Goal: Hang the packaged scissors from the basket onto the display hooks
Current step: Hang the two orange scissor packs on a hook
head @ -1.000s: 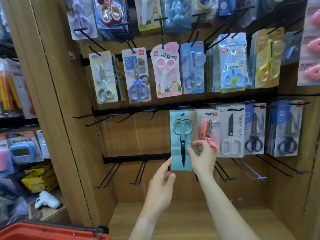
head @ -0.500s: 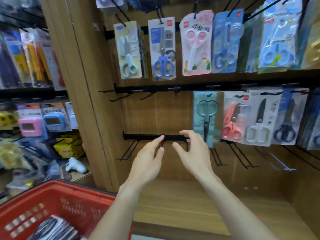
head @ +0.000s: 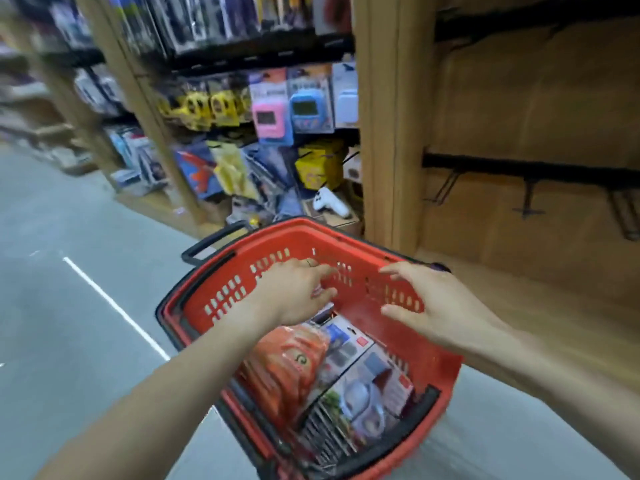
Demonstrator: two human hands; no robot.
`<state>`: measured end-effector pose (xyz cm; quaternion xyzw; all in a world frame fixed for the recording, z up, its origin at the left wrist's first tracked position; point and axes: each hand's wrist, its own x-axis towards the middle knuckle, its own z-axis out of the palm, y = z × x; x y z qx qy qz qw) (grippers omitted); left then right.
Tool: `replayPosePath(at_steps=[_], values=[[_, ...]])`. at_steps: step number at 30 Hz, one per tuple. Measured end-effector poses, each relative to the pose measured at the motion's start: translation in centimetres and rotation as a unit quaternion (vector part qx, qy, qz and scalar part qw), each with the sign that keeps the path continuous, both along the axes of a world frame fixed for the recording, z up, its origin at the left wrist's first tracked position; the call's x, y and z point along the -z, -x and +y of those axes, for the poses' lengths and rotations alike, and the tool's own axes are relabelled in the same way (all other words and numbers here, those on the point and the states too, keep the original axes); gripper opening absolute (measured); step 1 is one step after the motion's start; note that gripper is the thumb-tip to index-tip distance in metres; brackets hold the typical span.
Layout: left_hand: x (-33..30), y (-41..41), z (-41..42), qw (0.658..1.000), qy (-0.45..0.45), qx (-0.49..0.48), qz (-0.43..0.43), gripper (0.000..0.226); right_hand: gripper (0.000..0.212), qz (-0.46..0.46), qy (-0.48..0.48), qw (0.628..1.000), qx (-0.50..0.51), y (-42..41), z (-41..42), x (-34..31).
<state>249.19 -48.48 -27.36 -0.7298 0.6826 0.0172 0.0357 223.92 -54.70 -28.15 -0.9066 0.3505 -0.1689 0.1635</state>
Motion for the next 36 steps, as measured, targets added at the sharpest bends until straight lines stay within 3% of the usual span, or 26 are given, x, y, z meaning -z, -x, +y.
replayPosePath(at_steps=[2,6,11,17,23,30,33,36], values=[[1.6,-1.5,0.7,1.0,-0.022,-0.002,0.013,0.077,0.063,0.047,-0.007,0.999,-0.018,-1.1,0.1,0.9],[3.4,-2.3,1.8,0.998,-0.053,0.013,0.031,0.06,0.067,0.13,-0.035,0.99,-0.05,-3.1,0.8,2.1],[3.9,-3.3,2.6,0.995,-0.08,0.042,0.041,0.063,0.071,0.207,-0.076,0.973,-0.062,-5.7,1.3,2.2],[4.1,-5.8,3.5,0.994,-0.088,0.023,0.053,0.062,0.072,0.188,-0.135,0.971,-0.051,-7.8,1.4,3.0],[4.9,-7.3,4.4,0.997,-0.075,0.001,0.029,0.058,0.11,0.186,-0.215,0.957,-0.058,-11.1,2.2,3.5],[5.6,-8.3,4.6,0.995,-0.095,-0.031,0.003,0.055,0.122,0.227,-0.25,0.94,-0.049,-16.9,1.0,5.5],[6.3,-9.1,4.7,0.995,-0.082,-0.052,0.01,0.054,0.134,0.217,-0.293,0.93,-0.048,-18.3,0.2,6.2],[6.9,-9.3,5.0,0.995,-0.079,-0.059,0.021,0.054,0.134,0.201,-0.314,0.927,-0.05,-18.6,-0.6,6.8]])
